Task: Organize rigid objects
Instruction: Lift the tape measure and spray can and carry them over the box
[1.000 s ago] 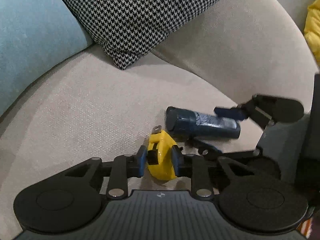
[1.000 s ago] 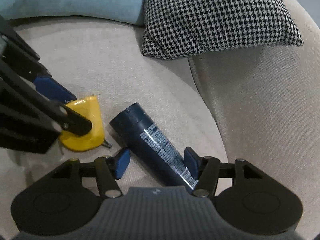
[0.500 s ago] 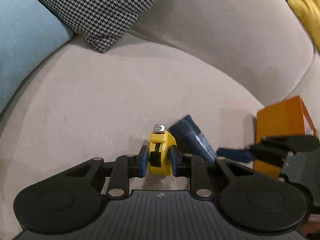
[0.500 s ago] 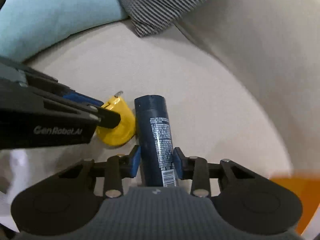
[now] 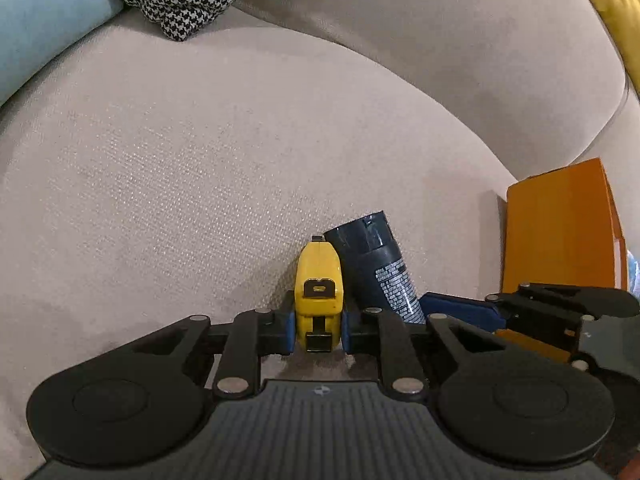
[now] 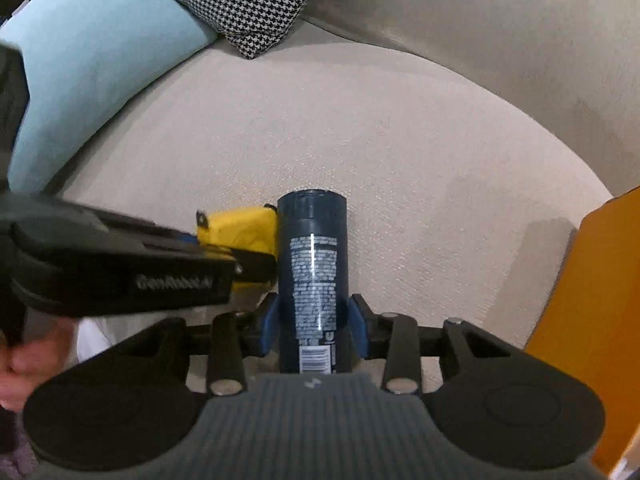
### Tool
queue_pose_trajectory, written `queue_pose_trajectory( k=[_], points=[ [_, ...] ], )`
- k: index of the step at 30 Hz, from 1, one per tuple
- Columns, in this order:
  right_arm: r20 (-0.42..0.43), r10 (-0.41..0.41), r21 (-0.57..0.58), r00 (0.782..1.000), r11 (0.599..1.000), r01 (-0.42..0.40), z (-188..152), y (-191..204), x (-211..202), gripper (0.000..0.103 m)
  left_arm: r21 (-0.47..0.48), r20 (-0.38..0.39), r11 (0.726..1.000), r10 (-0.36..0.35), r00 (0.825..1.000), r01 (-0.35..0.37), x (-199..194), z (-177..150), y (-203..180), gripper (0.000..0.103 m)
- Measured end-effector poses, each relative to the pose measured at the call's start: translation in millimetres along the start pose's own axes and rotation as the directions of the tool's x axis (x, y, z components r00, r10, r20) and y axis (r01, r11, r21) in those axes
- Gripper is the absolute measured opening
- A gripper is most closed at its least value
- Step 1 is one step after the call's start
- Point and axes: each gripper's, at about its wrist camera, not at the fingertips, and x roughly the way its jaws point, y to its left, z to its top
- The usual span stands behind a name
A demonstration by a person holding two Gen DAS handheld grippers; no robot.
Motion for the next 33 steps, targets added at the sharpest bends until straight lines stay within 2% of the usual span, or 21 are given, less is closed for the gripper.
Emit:
queue_pose_trajectory(
  k=[5, 7, 12, 18, 23, 25, 28, 31, 33],
  points=[
    [0.008, 0.03, 0.025, 1.0, 0.999, -0.03, 2.7, -4.5, 2.8, 0.046, -0.007, 0.005, 1.0, 0.023, 1.0, -0.023, -6.8, 0.9, 4.6, 0.027],
    [-0.004, 0.022, 0.024, 1.0, 0.999, -0.022, 0.6, -4.2, 6.2, 0.046, -0.017, 0.012, 0.999, 0.03, 0.999, -0.029, -10.2, 2.1, 7.0, 0.023],
    [0.009, 0.018, 0.055, 1.0, 0.998, -0.019, -5.0, -3.9, 2.9, 0.042, 0.062, 0.065, 0.994, 0.085, 0.994, -0.089, -26.8, 2.4, -0.4, 0.022],
    [0.123, 0.021, 0.101, 0.992, 0.994, -0.033, -20.8, -5.0, -50.2, 0.042, 0.11, 0.098, 0.993, 0.02, 0.995, -0.031, -60.9, 3.4, -25.9, 0.022],
    [0.254, 0.0, 0.144, 0.967, 0.989, -0.038, -40.7, -19.4, -117.2, 0.042, 0.21, 0.131, 0.977, -0.072, 0.989, 0.043, -91.1, 2.6, -74.1, 0.022],
    [0.296, -0.029, 0.158, 0.955, 0.987, -0.019, -48.7, -28.7, -142.9, 0.042, 0.266, 0.133, 0.961, -0.108, 0.985, 0.069, -101.6, 1.7, -97.9, 0.022],
    [0.348, -0.071, 0.201, 0.935, 0.98, 0.0, -63.9, -54.3, -182.2, 0.042, 0.376, 0.127, 0.921, -0.159, 0.979, 0.101, -111.8, -2.0, -140.5, 0.022],
    [0.372, -0.122, 0.217, 0.92, 0.975, 0.041, -80.4, -83.3, -213.8, 0.042, 0.489, 0.103, 0.864, -0.19, 0.976, 0.117, -112.5, -5.2, -183.0, 0.022],
    [0.362, -0.171, 0.186, 0.916, 0.977, 0.109, -88.7, -102.0, -225.5, 0.042, 0.554, 0.079, 0.824, -0.196, 0.977, 0.12, -108.3, -6.5, -210.1, 0.022]
  ],
)
